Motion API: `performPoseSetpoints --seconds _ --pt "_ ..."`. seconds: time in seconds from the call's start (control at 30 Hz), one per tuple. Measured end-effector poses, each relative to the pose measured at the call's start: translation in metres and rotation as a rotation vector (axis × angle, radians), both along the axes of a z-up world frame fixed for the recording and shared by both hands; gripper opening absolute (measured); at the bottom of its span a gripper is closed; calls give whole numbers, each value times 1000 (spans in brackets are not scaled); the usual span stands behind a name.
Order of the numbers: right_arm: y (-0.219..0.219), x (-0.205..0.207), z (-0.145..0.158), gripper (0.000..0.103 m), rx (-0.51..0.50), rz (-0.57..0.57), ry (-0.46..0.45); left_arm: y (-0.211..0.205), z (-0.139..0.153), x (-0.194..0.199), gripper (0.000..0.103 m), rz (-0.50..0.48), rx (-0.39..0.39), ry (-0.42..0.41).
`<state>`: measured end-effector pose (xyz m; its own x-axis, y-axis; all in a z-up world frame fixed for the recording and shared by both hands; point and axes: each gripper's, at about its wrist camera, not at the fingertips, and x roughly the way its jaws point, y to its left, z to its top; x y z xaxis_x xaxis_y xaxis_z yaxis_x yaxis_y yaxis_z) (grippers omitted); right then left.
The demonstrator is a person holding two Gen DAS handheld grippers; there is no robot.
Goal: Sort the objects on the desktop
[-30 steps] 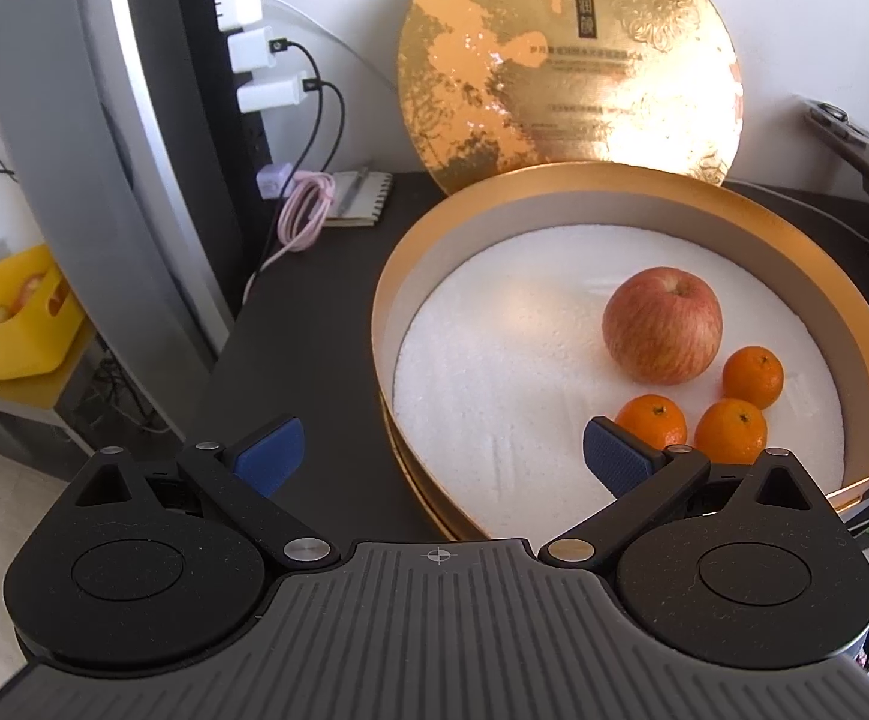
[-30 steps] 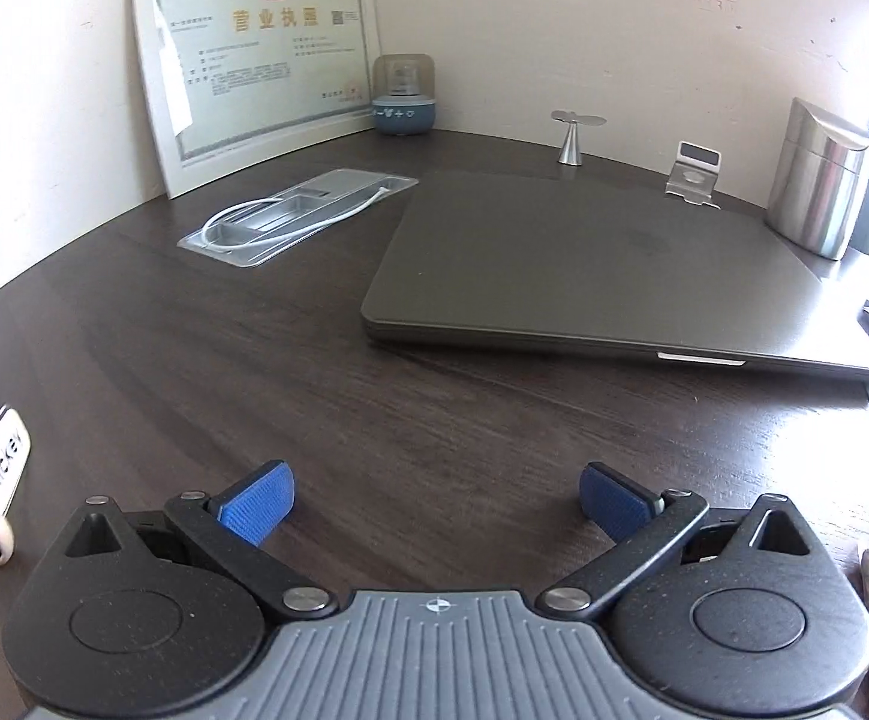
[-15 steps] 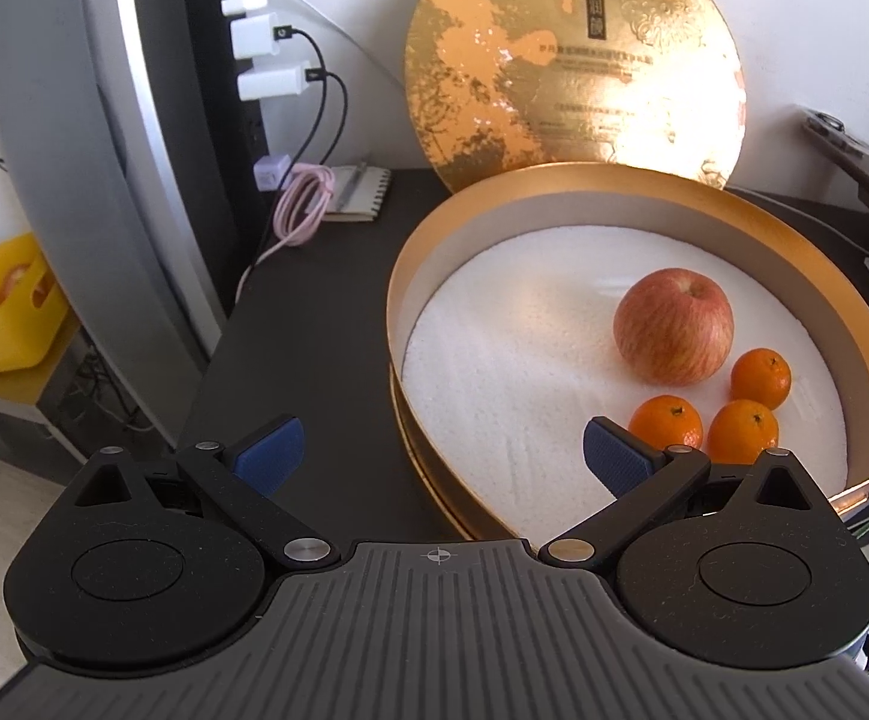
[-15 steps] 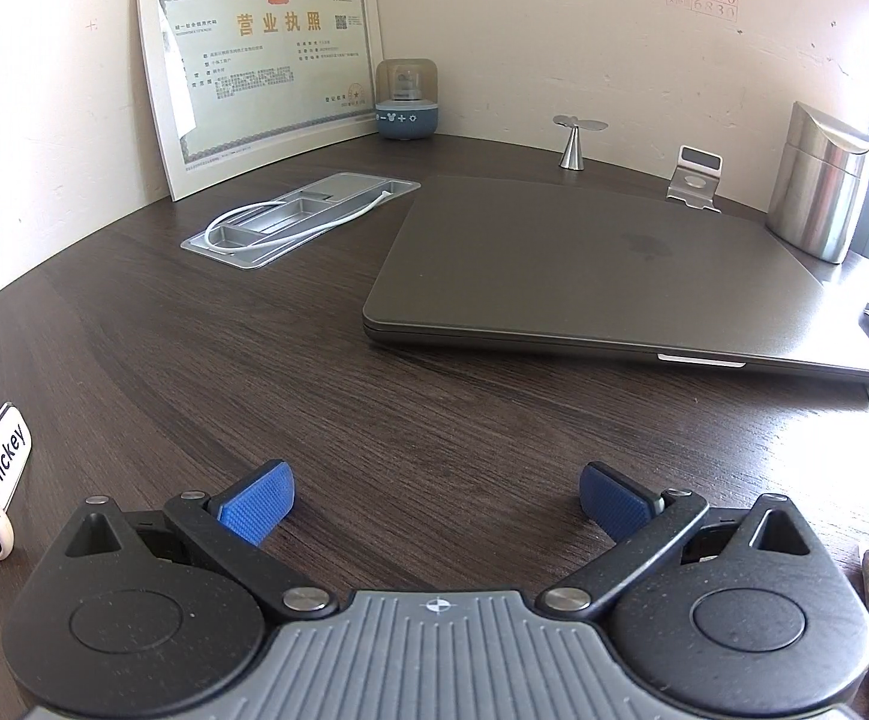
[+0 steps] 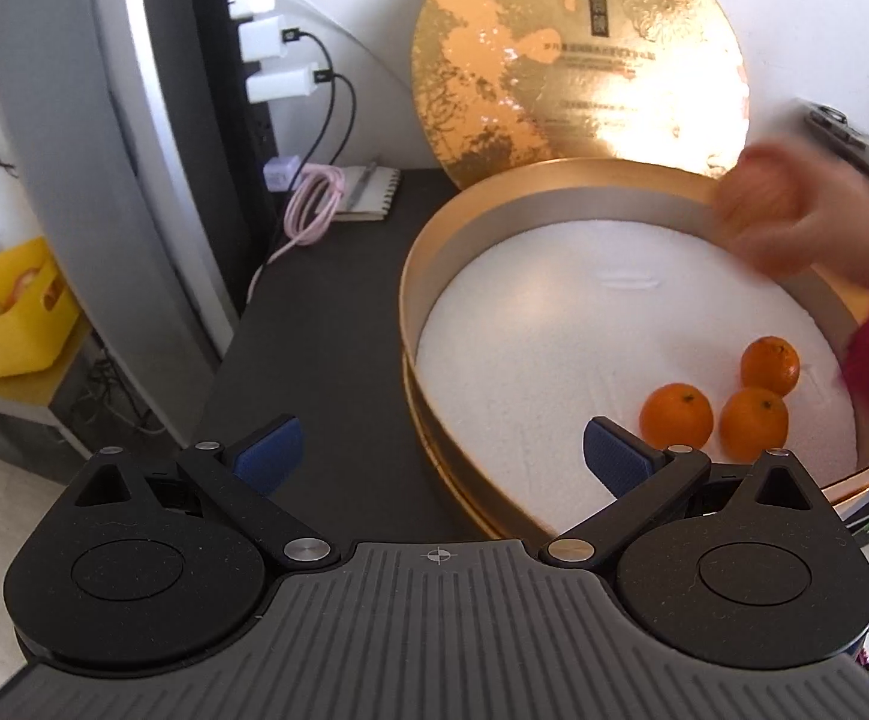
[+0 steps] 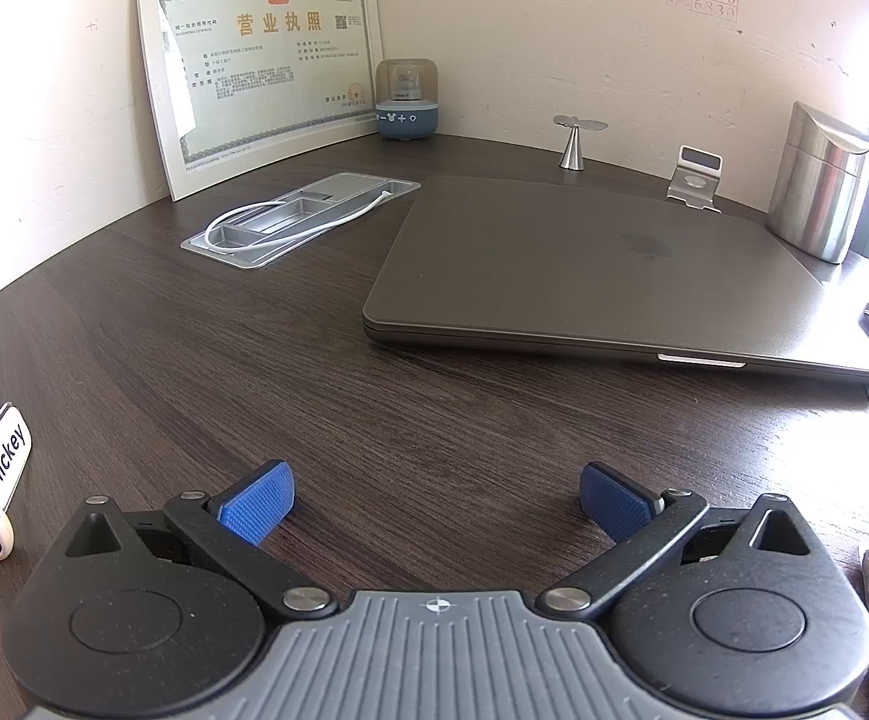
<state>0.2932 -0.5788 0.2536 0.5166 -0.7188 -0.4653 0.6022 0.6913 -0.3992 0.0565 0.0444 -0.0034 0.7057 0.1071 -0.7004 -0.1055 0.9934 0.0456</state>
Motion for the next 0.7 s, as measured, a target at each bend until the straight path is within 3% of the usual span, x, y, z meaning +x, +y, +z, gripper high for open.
performPoseSetpoints --seconds 0.17,0.47,0.7 --pt "0 0 0 103 0 0 0 -9 -2 5 102 -23 2 6" --pt "0 1 1 103 0 1 1 -8 0 1 102 18 33 16" --pt "0 1 1 103 0 1 1 -7 2 -8 102 9 11 4"
